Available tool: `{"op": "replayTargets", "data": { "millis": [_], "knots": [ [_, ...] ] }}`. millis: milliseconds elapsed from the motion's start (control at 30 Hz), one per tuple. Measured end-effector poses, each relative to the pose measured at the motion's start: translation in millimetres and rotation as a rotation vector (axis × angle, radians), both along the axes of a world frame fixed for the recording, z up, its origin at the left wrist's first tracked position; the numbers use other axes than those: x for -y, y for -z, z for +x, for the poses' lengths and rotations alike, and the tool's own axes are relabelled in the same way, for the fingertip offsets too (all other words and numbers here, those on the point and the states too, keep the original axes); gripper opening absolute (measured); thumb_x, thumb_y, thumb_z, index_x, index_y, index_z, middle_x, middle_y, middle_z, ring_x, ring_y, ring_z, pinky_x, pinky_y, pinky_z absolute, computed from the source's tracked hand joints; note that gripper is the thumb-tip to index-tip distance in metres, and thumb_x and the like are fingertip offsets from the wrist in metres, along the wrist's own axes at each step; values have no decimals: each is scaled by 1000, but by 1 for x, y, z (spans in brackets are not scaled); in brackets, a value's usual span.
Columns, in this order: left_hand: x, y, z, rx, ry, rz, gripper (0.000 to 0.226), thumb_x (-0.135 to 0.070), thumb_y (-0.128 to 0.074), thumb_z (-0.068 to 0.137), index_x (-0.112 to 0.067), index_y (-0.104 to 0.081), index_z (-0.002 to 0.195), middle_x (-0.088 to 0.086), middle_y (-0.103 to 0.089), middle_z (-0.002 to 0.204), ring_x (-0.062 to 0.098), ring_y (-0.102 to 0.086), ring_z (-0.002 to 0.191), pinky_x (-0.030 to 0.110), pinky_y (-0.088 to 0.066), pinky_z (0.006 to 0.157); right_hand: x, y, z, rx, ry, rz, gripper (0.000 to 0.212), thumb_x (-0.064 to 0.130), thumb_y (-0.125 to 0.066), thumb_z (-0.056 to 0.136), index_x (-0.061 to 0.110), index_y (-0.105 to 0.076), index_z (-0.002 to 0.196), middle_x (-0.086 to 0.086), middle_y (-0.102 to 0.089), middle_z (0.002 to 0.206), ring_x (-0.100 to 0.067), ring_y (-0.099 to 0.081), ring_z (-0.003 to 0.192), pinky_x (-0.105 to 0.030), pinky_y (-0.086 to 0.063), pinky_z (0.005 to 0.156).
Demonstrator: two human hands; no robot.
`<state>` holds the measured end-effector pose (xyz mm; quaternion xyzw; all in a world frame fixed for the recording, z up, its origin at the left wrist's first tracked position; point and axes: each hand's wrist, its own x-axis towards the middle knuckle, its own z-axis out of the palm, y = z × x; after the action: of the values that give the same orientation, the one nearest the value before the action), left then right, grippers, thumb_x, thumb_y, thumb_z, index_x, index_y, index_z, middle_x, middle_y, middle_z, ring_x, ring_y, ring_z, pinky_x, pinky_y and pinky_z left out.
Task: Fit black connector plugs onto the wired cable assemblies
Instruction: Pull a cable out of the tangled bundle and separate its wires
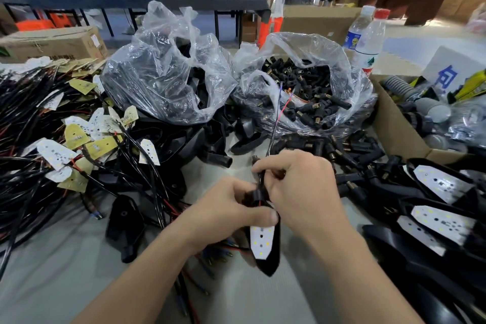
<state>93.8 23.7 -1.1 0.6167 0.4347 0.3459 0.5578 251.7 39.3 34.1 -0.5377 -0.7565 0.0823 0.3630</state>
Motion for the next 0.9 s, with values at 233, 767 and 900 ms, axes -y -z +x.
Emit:
{"op": "replayTargets", "data": {
  "millis": [233, 767, 900],
  "knots": [
    [-7, 0, 3, -43, -597, -135, 45, -58, -61, 65, -15, -72, 58, 1, -69, 58, 22, -63, 51, 27, -46, 53, 3, -7, 5, -139, -237, -331, 36, 13, -59, 74, 42, -79, 83, 12, -70, 63, -6, -62, 57, -18, -49, 55],
    [-12, 0, 1, 277, -714, -71, 25, -8, -66, 95, -15, -81, 77, 9, -68, 64, 15, -59, 51, 23, -52, 51, -9, 1, 14, -227, -385, -693, 29, 5, -62, 82, 27, -82, 79, 3, -65, 54, -5, -53, 49, -21, -42, 53],
    [-12, 5, 4, 164, -689, -49, 32, 3, -72, 86, -27, -83, 77, 9, -77, 76, 11, -65, 64, 21, -55, 60, -22, 13, 31, 132, 175, -370, 28, 11, -61, 77, 36, -73, 77, 11, -71, 75, -18, -67, 83, -29, -56, 74]
  ]
}}
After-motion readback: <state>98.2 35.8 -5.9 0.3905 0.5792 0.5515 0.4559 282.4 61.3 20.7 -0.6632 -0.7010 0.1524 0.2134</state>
